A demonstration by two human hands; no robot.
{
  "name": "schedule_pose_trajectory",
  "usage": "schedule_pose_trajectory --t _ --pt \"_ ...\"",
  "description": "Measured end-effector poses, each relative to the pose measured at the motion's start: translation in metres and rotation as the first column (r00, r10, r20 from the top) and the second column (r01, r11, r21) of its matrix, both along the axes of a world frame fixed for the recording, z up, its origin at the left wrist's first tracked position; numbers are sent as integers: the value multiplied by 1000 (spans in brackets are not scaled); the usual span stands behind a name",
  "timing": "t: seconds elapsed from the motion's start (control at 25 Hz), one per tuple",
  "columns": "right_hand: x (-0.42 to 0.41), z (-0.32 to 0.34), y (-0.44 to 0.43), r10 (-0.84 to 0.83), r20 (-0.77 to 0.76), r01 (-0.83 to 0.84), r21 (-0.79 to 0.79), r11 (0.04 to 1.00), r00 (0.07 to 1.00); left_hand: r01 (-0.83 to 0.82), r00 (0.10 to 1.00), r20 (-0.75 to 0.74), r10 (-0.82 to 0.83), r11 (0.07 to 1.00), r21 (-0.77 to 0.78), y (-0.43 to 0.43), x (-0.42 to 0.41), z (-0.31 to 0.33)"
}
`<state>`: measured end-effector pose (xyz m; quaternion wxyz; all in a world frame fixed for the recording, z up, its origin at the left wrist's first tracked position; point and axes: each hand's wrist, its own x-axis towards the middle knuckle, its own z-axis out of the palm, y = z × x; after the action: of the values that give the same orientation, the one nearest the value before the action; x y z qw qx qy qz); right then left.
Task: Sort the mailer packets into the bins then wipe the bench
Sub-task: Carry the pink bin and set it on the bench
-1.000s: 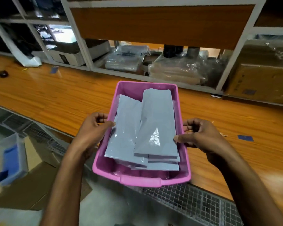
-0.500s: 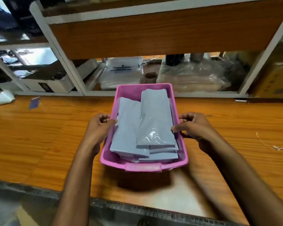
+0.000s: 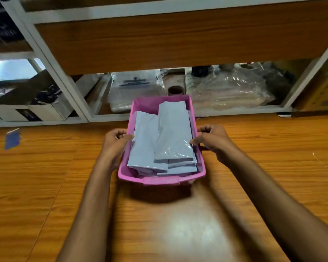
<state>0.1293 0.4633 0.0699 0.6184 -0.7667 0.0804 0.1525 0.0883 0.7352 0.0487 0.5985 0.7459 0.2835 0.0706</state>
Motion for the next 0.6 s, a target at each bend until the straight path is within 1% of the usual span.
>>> schedule_pose_trajectory --t 0.2,0.36,0.6 --pt "15 -6 13 -7 9 7 -17 1000 1000 -15 1000 19 16 999 -38 12 14 -5" --pt "20 -9 14 -13 -5 13 4 1000 1000 -33 999 20 35 996 -82 13 20 -6" --pt "23 -9 17 -3 33 3 7 1000 999 -64 997 47 69 994 -84 17 23 -9"
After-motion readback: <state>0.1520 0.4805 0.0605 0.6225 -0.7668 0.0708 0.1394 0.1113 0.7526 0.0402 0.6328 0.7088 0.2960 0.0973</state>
